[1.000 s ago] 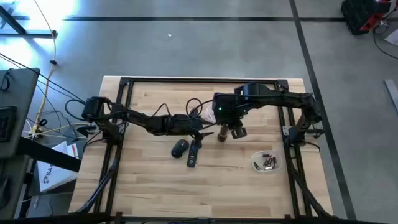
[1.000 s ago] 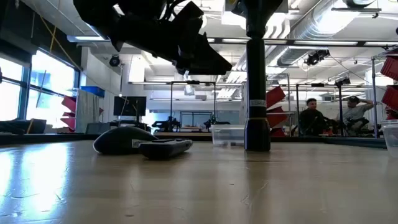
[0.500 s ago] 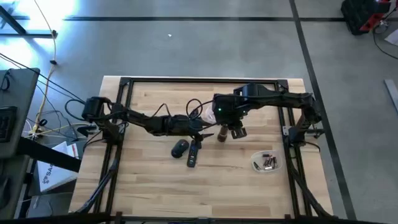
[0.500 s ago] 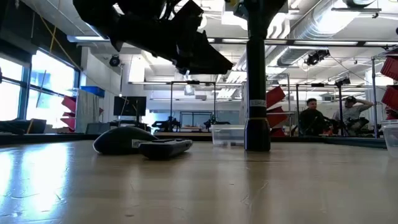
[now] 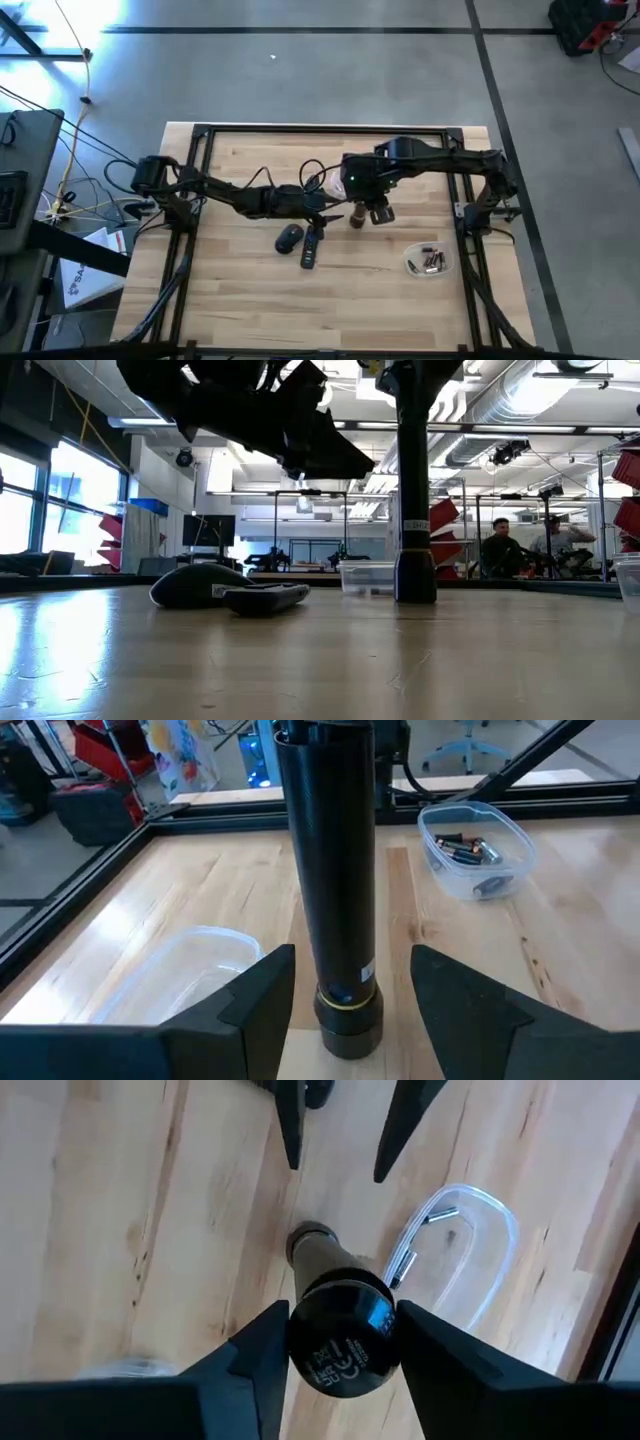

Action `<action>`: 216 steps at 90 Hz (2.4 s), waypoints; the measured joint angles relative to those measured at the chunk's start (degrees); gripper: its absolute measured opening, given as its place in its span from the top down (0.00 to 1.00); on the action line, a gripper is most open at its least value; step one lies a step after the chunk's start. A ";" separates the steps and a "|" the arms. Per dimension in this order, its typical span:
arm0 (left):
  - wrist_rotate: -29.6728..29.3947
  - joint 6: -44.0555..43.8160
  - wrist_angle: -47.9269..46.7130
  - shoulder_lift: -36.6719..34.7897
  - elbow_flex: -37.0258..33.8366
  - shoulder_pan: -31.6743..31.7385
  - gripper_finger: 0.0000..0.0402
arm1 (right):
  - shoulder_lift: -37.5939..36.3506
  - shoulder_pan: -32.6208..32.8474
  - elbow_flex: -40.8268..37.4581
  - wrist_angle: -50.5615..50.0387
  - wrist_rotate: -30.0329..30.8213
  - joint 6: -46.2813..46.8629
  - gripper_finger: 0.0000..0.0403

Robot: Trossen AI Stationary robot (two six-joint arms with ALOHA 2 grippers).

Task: Insert battery
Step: Close the flashlight battery compartment

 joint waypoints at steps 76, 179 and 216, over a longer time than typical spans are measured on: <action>0.00 0.03 0.02 0.00 0.00 0.00 0.55 | -1.74 0.02 -0.11 -0.22 1.01 1.46 0.65; 0.00 0.03 0.02 0.00 0.00 -0.11 0.55 | -1.89 -1.14 -0.04 0.43 -2.88 2.99 0.58; 0.02 0.05 0.00 0.00 0.00 -0.56 0.55 | -1.91 -1.14 -0.02 1.07 0.78 2.54 0.47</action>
